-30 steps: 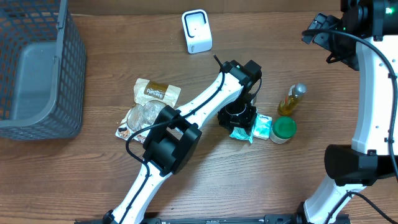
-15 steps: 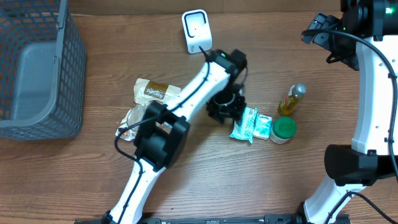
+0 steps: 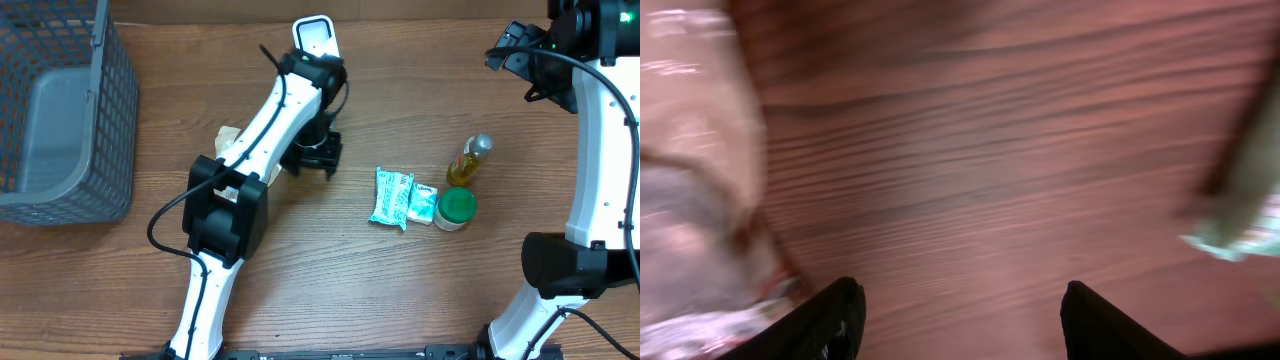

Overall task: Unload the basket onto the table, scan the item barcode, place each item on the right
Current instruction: 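Open the left gripper and withdraw it toward the Pantree bag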

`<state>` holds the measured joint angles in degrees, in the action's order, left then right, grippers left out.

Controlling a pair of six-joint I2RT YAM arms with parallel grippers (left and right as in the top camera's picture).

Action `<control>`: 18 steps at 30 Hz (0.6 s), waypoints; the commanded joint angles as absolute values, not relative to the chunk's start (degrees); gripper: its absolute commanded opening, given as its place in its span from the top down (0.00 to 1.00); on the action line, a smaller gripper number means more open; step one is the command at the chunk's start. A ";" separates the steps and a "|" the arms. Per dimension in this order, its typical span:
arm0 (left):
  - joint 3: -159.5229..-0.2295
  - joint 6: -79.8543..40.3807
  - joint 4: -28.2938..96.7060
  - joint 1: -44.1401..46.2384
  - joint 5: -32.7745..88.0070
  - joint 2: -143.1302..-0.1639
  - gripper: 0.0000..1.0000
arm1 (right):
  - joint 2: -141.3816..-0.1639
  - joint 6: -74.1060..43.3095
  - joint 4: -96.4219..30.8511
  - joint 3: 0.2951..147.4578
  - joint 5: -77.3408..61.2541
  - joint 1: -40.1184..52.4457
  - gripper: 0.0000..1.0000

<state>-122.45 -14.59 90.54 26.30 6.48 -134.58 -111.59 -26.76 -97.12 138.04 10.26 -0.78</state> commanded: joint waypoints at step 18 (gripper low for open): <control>-123.48 -14.33 96.86 14.70 -3.11 -132.97 0.39 | -110.59 -26.59 -96.99 138.76 9.98 -1.04 0.00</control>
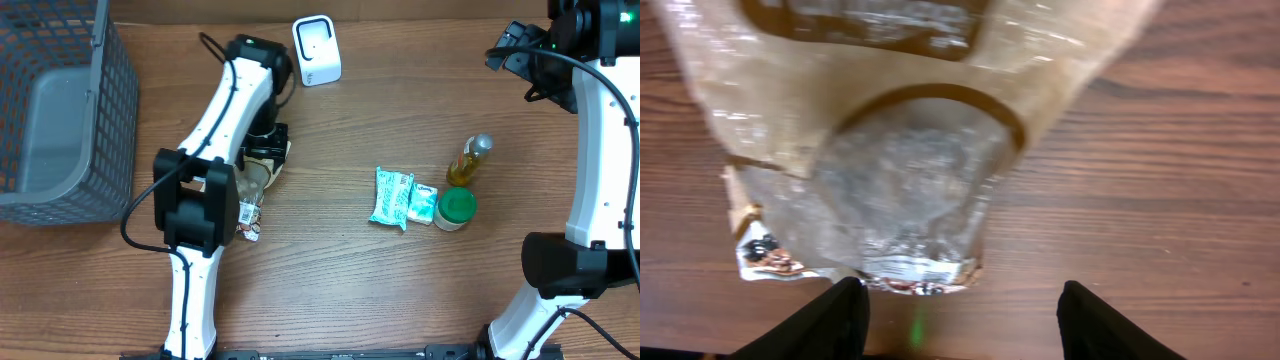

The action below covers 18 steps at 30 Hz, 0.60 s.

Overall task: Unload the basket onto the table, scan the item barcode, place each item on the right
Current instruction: 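Open the left gripper and withdraw it toward the Pantree bag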

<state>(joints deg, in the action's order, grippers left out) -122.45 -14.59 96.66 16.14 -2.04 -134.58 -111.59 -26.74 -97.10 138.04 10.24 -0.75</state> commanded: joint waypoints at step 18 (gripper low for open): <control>-123.48 -14.66 96.86 4.97 -3.97 -132.97 0.45 | -110.59 -26.59 -96.99 138.76 9.98 -1.04 0.00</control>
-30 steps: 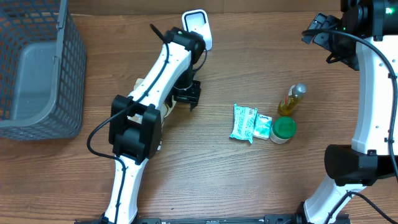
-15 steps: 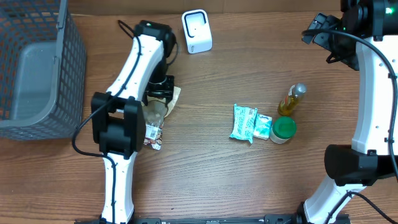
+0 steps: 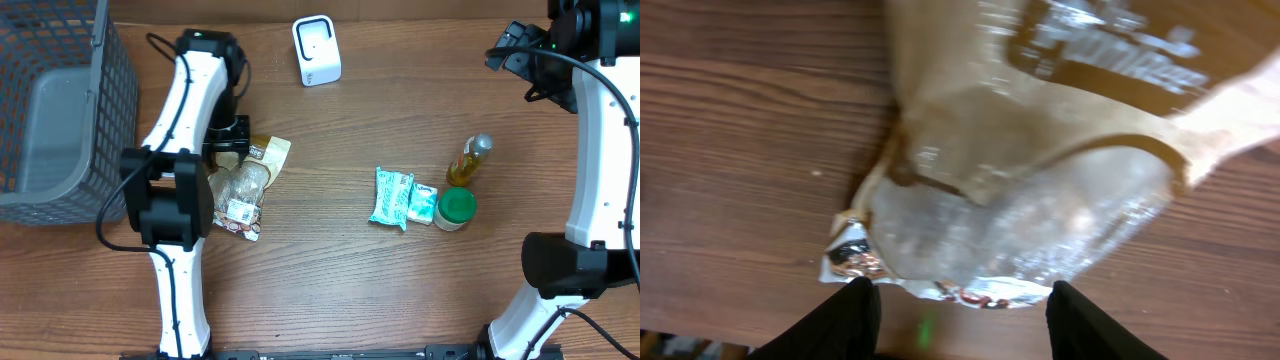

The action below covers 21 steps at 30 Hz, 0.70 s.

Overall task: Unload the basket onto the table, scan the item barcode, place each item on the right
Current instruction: 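Open the left gripper and withdraw it toward the Pantree bag, then lower the left gripper onto the Pantree bag top and close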

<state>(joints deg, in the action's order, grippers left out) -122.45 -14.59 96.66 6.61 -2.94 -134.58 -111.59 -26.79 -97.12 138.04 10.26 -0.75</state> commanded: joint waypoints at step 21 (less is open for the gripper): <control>-112.38 -30.24 95.42 2.22 -17.96 -132.97 0.42 | -110.59 -26.59 -96.99 138.76 9.98 -1.04 0.00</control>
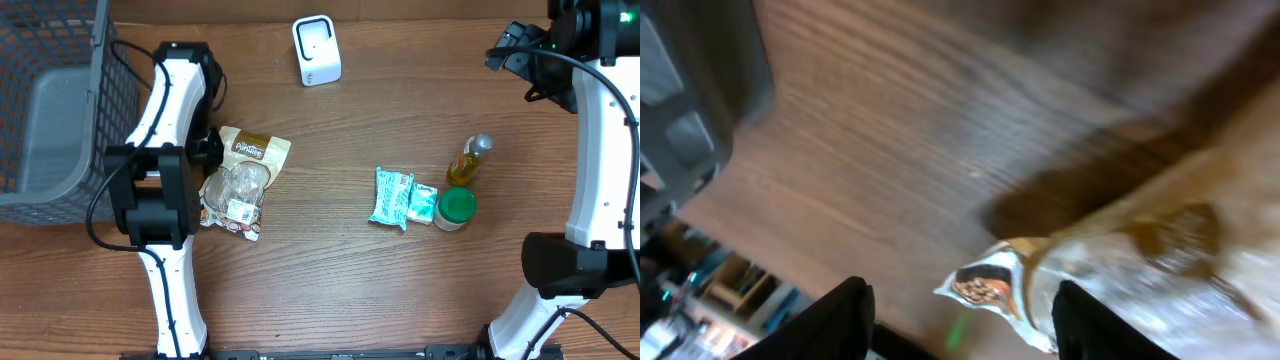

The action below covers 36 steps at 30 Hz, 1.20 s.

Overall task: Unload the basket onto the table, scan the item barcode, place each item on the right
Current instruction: 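Lower the left gripper onto the Pantree bag top and close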

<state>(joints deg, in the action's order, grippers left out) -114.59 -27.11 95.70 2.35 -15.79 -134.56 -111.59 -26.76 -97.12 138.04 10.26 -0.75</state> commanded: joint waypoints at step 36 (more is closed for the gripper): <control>-107.13 -11.66 91.57 4.84 12.27 -127.61 0.41 | -110.59 -26.59 -96.99 138.76 9.98 -1.04 0.00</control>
<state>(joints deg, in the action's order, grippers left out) -107.11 -10.33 93.62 5.17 9.41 -130.61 -111.59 -26.76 -97.12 138.04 10.26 -0.75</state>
